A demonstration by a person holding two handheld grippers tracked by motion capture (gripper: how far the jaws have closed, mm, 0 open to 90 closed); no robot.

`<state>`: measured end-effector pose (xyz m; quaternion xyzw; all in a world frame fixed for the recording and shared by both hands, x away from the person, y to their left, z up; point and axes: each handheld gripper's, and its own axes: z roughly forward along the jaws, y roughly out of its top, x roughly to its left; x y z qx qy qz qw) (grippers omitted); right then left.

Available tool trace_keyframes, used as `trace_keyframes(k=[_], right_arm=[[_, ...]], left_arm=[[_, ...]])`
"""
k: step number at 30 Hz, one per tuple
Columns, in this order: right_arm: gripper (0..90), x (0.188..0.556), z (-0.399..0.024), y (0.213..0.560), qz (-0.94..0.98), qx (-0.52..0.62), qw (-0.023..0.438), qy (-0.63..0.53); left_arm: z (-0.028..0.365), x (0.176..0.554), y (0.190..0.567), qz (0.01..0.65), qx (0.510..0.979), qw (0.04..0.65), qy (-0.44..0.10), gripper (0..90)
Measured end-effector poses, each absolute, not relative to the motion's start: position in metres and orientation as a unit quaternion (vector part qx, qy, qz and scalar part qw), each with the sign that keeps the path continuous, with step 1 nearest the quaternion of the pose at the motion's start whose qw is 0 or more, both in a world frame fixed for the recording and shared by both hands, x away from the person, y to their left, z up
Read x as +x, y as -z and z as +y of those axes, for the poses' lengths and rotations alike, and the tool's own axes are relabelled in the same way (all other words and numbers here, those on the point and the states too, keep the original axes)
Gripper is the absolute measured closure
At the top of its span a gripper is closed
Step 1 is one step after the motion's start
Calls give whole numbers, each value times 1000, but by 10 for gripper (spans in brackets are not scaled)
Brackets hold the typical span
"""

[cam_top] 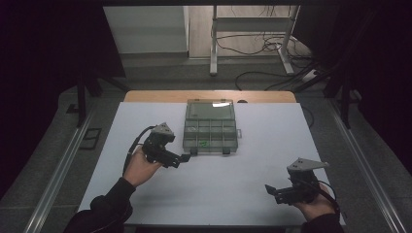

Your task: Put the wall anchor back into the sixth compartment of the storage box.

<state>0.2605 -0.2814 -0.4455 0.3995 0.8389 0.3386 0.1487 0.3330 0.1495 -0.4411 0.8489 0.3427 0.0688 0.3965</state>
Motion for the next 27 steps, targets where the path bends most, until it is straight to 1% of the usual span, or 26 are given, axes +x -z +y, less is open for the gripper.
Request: trace_keyframes(k=[12, 27], right_arm=[[0, 260, -282, 445, 836, 403, 148, -342], [0, 260, -282, 445, 834, 404, 148, -344]], left_arm=[[162, 318, 437, 346, 841, 404, -94, 15], [172, 301, 439, 350, 838, 404, -111, 18]])
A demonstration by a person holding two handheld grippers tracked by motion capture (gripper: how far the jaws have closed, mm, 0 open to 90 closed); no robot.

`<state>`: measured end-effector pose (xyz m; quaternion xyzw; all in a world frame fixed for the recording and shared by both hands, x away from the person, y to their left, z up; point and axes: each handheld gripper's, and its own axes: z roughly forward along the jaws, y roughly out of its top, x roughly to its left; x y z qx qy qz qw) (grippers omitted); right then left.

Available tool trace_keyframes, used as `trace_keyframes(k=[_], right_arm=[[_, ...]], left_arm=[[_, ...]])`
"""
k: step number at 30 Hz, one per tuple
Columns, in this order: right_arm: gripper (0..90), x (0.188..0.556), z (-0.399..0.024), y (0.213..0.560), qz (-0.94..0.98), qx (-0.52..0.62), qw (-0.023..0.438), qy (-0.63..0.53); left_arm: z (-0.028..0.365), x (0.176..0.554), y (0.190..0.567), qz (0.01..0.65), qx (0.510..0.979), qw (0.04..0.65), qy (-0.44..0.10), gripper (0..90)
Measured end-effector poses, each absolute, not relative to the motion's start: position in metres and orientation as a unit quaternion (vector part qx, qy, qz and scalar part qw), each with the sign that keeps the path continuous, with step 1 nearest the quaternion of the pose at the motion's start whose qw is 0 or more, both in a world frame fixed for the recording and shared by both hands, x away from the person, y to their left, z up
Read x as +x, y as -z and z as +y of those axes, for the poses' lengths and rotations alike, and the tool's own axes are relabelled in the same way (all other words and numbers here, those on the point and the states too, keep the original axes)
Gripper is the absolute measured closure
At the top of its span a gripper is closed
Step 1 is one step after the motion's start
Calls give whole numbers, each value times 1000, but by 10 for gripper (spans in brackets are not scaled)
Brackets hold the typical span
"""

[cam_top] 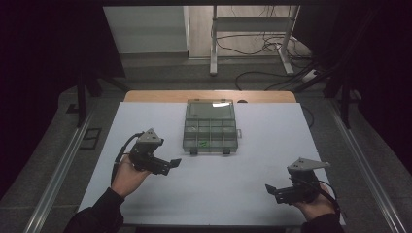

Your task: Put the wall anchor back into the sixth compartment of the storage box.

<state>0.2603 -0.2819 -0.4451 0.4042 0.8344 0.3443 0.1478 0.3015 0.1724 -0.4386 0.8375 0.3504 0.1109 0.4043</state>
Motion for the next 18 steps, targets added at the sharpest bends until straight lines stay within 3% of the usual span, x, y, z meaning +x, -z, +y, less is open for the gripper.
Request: trace_keyframes(k=[18], right_arm=[[0, 260, -283, 445, 833, 405, 148, -348]], left_arm=[[184, 287, 439, 360, 830, 411, -115, 18]])
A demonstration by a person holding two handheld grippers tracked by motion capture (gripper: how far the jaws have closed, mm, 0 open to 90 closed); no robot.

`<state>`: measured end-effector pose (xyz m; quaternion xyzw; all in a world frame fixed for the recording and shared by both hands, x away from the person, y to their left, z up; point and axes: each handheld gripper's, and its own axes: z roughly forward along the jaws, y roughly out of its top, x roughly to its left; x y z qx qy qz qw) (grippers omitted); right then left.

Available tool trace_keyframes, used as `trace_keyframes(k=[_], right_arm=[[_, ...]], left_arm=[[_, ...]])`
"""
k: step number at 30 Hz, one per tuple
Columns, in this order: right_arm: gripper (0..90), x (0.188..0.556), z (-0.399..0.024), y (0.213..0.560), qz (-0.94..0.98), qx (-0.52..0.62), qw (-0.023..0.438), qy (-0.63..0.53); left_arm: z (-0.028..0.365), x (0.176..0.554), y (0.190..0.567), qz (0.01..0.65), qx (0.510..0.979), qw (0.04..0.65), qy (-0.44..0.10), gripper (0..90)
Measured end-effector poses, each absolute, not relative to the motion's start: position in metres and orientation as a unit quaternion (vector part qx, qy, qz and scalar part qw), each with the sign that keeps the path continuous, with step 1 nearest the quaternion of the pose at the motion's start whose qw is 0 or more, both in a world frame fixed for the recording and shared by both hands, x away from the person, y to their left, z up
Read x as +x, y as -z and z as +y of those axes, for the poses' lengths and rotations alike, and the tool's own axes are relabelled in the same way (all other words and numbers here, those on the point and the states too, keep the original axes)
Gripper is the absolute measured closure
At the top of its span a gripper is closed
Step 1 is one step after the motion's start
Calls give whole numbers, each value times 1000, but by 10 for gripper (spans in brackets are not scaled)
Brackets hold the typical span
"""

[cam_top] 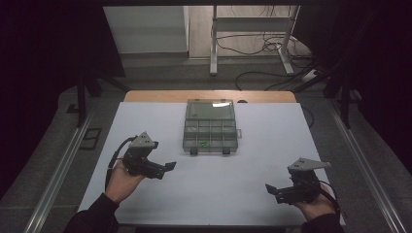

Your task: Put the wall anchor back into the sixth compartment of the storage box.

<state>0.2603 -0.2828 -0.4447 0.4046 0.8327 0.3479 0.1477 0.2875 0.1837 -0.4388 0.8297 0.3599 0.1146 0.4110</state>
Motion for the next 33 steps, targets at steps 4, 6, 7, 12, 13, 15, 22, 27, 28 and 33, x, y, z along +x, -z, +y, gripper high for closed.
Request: trace_keyframes(k=[4, 6, 7, 12, 13, 15, 22, 27, 28, 33], right_arm=[[0, 260, -283, 445, 832, 405, 148, -349], [0, 260, -283, 445, 832, 405, 148, -349], [0, 260, -283, 445, 832, 405, 148, -349], [0, 260, -283, 444, 832, 405, 148, -350], [0, 260, -283, 444, 832, 405, 148, -350], [0, 260, -283, 444, 832, 405, 148, -350], [0, 260, -283, 445, 832, 405, 149, -349], [0, 260, -283, 445, 832, 404, 149, -349], [0, 260, -283, 445, 832, 404, 149, -349], [0, 260, -283, 444, 832, 404, 149, -349]], left_arm=[[186, 284, 439, 362, 828, 412, -116, 18], [188, 283, 439, 364, 827, 413, -115, 17], [189, 282, 439, 367, 825, 414, -113, 17], [194, 277, 438, 371, 820, 420, -115, 16], [195, 277, 438, 372, 820, 420, -115, 16], [197, 275, 438, 373, 818, 421, -116, 16], [204, 270, 437, 378, 815, 422, -122, 14], [208, 267, 437, 384, 811, 422, -126, 13], [209, 266, 437, 385, 811, 421, -129, 13], [214, 262, 438, 393, 807, 421, -132, 12]])
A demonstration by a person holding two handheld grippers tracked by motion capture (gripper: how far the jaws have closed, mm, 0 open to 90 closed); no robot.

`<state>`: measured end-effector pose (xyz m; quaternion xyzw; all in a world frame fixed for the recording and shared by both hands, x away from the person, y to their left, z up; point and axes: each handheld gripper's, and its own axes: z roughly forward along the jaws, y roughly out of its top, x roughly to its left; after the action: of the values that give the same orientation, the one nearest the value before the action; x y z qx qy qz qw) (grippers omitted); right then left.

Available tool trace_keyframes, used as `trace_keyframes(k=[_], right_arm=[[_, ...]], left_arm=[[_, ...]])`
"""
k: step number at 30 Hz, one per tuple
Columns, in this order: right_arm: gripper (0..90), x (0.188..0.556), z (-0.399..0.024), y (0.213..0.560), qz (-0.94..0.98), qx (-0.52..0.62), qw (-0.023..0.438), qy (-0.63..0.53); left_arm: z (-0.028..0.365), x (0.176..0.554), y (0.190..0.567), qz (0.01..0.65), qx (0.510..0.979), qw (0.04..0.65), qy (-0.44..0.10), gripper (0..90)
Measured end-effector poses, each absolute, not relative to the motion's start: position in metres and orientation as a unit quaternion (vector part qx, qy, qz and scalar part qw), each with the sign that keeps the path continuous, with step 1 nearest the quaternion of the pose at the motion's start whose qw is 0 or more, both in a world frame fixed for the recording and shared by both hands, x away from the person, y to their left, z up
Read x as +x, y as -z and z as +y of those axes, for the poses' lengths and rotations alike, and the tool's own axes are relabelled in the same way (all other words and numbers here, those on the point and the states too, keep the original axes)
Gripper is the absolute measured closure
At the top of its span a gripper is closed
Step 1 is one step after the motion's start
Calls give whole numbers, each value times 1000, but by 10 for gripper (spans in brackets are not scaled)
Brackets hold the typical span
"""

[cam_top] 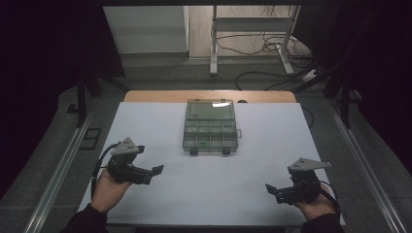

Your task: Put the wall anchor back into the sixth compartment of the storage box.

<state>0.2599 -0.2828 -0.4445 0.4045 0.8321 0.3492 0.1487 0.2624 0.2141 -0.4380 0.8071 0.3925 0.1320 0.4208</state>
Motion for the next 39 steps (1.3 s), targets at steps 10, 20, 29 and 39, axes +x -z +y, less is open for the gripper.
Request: trace_keyframes(k=[10, 20, 29, 39], right_arm=[[0, 260, -283, 444, 833, 404, 149, -348], [0, 260, -283, 444, 832, 404, 149, -348], [0, 260, -283, 444, 832, 405, 149, -348], [0, 260, -283, 445, 832, 405, 148, -349]], left_arm=[[225, 257, 439, 405, 799, 422, -138, 7], [233, 252, 441, 412, 797, 416, -148, 9], [239, 245, 441, 415, 796, 414, -152, 11], [249, 237, 441, 424, 791, 415, -151, 17]])
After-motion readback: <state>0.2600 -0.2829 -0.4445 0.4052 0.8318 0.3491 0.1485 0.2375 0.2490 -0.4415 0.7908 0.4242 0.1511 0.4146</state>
